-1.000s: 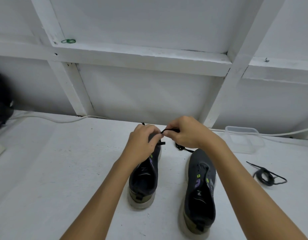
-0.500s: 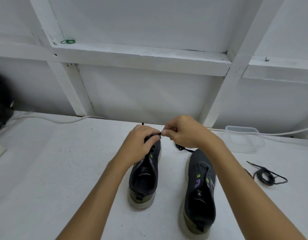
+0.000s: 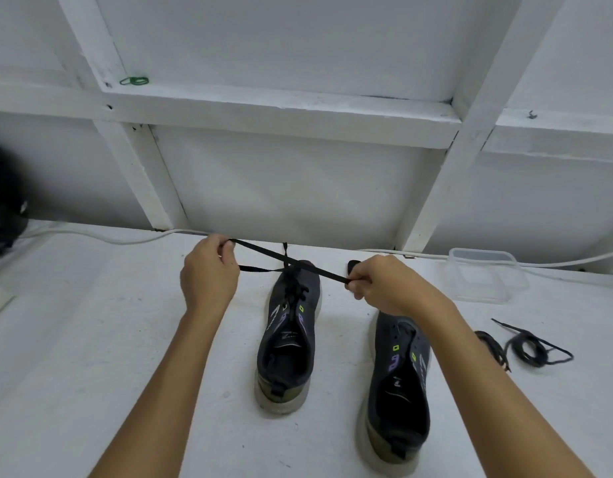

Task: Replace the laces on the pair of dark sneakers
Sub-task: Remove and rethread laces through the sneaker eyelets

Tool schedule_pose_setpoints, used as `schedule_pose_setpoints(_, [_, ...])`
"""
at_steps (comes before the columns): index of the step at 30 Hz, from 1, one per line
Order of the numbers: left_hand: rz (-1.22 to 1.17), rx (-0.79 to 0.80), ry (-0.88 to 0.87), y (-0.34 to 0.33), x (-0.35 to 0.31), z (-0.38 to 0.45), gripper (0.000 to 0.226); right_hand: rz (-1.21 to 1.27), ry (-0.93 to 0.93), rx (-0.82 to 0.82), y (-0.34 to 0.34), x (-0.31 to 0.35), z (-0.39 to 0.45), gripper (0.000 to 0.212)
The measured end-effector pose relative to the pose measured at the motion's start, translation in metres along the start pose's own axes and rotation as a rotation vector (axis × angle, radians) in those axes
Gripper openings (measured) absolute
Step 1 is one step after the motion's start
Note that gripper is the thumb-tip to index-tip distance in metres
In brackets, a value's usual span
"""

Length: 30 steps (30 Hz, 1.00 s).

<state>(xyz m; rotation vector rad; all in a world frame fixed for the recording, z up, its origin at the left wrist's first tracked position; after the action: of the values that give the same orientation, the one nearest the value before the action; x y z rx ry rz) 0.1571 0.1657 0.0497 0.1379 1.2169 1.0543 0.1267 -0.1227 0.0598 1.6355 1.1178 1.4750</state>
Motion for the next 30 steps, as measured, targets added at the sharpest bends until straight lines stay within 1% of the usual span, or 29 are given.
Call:
schedule_pose_setpoints(3, [0.093, 0.056, 0.064, -0.003, 0.012, 0.002, 0.018, -0.007, -0.027, -0.044, 0.002, -0.005, -0.001, 0.028])
schedule_pose_setpoints(5, [0.108, 0.070, 0.103, -0.007, 0.018, -0.002, 0.018, -0.035, -0.048, -0.070, 0.003, -0.006, -0.001, 0.022])
schedule_pose_setpoints(7, [0.102, 0.060, 0.163, -0.009, 0.023, -0.006, 0.017, -0.042, -0.064, -0.050, 0.002, -0.007, -0.004, 0.019])
schedule_pose_setpoints(8, [0.102, 0.058, 0.188, -0.010, 0.027, -0.008, 0.017, -0.024, -0.064, -0.022, -0.001, -0.007, -0.005, 0.021])
schedule_pose_setpoints(10, [0.111, 0.067, 0.206, -0.010, 0.031, -0.010, 0.017, 0.035, -0.076, 0.014, -0.008, -0.008, -0.008, 0.032])
schedule_pose_setpoints(12, [0.135, 0.115, 0.183, -0.013, 0.031, -0.014, 0.018, 0.145, -0.151, -0.002, -0.015, -0.014, -0.009, 0.031])
schedule_pose_setpoints(15, [0.218, 0.234, 0.071, -0.019, 0.021, -0.025, 0.030, 0.304, -0.270, -0.115, -0.025, -0.019, -0.008, 0.014])
schedule_pose_setpoints(16, [0.218, 0.240, 0.024, -0.020, 0.015, -0.029, 0.034, 0.340, -0.284, -0.164, -0.027, -0.018, -0.008, 0.011])
schedule_pose_setpoints(17, [0.186, 0.243, -0.017, -0.020, 0.009, -0.033, 0.032, 0.362, -0.291, -0.209, -0.030, -0.017, -0.008, 0.010])
schedule_pose_setpoints(18, [0.119, 0.258, -0.049, -0.022, 0.003, -0.038, 0.024, 0.389, -0.301, -0.247, -0.032, -0.015, -0.009, 0.011])
schedule_pose_setpoints(19, [0.036, 0.303, -0.050, -0.025, -0.002, -0.044, 0.012, 0.452, -0.320, -0.275, -0.036, -0.014, -0.010, 0.011])
schedule_pose_setpoints(20, [-0.034, 0.387, -0.025, -0.030, -0.006, -0.051, 0.005, 0.549, -0.346, -0.292, -0.041, -0.013, -0.011, 0.010])
schedule_pose_setpoints(22, [-0.085, 0.555, 0.019, -0.038, -0.012, -0.063, 0.012, 0.767, -0.406, -0.298, -0.052, -0.008, -0.012, 0.008])
schedule_pose_setpoints(23, [-0.069, 0.616, 0.026, -0.042, -0.013, -0.068, 0.013, 0.872, -0.441, -0.294, -0.058, -0.005, -0.013, 0.006])
schedule_pose_setpoints(24, [-0.046, 0.656, 0.030, -0.045, -0.014, -0.072, 0.014, 0.963, -0.469, -0.289, -0.063, -0.001, -0.014, 0.005])
schedule_pose_setpoints(26, [0.009, 0.704, 0.041, -0.050, -0.012, -0.078, 0.015, 1.060, -0.510, -0.286, -0.072, 0.004, -0.015, 0.007])
schedule_pose_setpoints(28, [0.023, 0.731, 0.046, -0.054, -0.009, -0.080, 0.012, 1.098, -0.541, -0.293, -0.082, 0.008, -0.017, 0.009])
schedule_pose_setpoints(30, [0.030, 0.736, 0.038, -0.055, -0.009, -0.082, 0.016, 1.120, -0.561, -0.322, -0.092, 0.009, -0.018, 0.011])
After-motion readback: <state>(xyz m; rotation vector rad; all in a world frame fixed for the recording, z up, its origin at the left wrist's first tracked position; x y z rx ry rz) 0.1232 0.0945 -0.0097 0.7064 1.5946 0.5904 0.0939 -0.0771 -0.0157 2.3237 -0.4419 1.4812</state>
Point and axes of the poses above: each hand's wrist, its own z-axis towards the middle knuckle, its own y-axis out of the back of the hand, x = y × z, the point moved 6 cm from there along z, towards the middle knuckle, and after that the axes turned 8 degrees about -x, right-handed, at the moved point
